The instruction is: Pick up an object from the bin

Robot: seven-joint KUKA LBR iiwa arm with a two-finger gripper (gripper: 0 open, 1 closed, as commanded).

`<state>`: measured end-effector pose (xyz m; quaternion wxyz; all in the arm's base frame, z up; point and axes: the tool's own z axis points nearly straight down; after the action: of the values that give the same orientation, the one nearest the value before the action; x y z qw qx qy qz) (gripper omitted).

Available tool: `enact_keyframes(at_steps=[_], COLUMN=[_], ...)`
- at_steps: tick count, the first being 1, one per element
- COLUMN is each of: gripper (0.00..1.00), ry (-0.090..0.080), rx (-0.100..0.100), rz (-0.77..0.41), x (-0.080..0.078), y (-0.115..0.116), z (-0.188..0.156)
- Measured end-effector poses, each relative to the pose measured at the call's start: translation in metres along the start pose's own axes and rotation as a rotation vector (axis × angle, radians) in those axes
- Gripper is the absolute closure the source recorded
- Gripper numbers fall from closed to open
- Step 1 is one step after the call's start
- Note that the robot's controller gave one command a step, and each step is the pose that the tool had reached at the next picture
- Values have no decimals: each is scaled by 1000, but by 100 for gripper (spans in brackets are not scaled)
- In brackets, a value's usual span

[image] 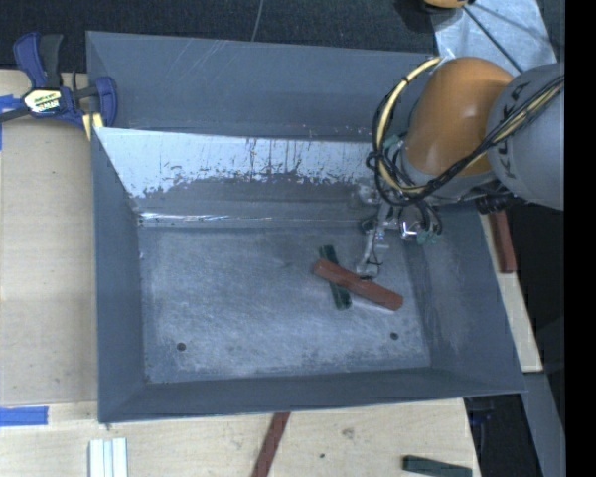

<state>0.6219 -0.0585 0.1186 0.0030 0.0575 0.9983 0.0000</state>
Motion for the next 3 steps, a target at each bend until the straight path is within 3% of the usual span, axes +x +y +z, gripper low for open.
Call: enact_keyframes(at_steps=[1, 2, 3], gripper=[0, 100, 100], ry=[3, 6, 6], rx=[4, 0, 0], rz=[-113, 123, 123], x=[22, 65, 65], y=[1, -5, -5], z=[28, 46, 46])
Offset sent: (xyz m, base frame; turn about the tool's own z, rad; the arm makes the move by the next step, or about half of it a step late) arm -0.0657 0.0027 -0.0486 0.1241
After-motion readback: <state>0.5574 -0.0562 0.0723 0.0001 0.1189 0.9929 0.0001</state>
